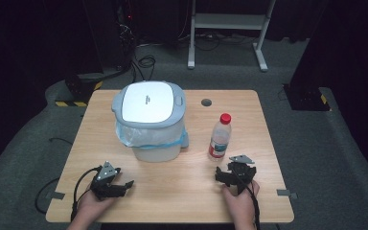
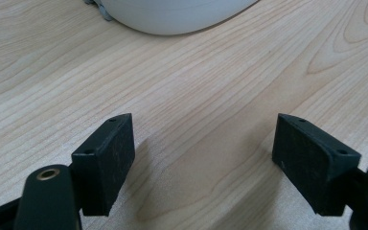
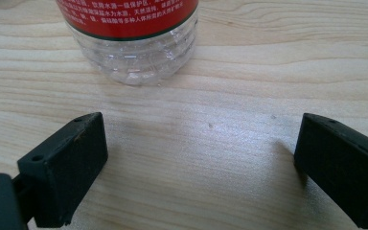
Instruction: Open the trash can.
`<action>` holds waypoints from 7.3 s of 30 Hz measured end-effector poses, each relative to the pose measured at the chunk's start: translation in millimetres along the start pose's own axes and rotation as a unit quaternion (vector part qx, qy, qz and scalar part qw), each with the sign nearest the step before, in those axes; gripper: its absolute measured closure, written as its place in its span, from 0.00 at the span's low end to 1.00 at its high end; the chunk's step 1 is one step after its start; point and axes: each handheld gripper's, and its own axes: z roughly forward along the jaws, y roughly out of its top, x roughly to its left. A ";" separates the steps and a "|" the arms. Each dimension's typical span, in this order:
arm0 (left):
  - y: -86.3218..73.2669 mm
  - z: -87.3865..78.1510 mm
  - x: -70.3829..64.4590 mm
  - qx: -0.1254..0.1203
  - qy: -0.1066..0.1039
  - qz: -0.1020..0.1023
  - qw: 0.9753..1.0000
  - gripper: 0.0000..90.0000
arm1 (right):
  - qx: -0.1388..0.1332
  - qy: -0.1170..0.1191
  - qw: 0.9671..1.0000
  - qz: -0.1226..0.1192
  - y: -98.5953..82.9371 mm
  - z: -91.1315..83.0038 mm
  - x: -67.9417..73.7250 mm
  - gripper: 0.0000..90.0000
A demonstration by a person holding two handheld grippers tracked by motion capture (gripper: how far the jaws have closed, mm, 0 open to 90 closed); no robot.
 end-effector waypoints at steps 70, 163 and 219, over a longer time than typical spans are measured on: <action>0.7 0.7 1.9 -0.002 -0.010 0.006 1.000 0.27 | -0.078 0.058 0.991 -0.093 83.4 48.1 126.9 1.00; 0.6 -0.2 12.8 -0.022 0.058 -0.071 0.996 0.60 | -0.051 0.198 0.959 -0.194 0.8 -10.1 186.3 1.00; 9.5 9.4 10.2 -0.014 0.036 -0.038 0.999 0.49 | -0.049 0.192 0.960 -0.197 27.3 7.4 196.7 0.85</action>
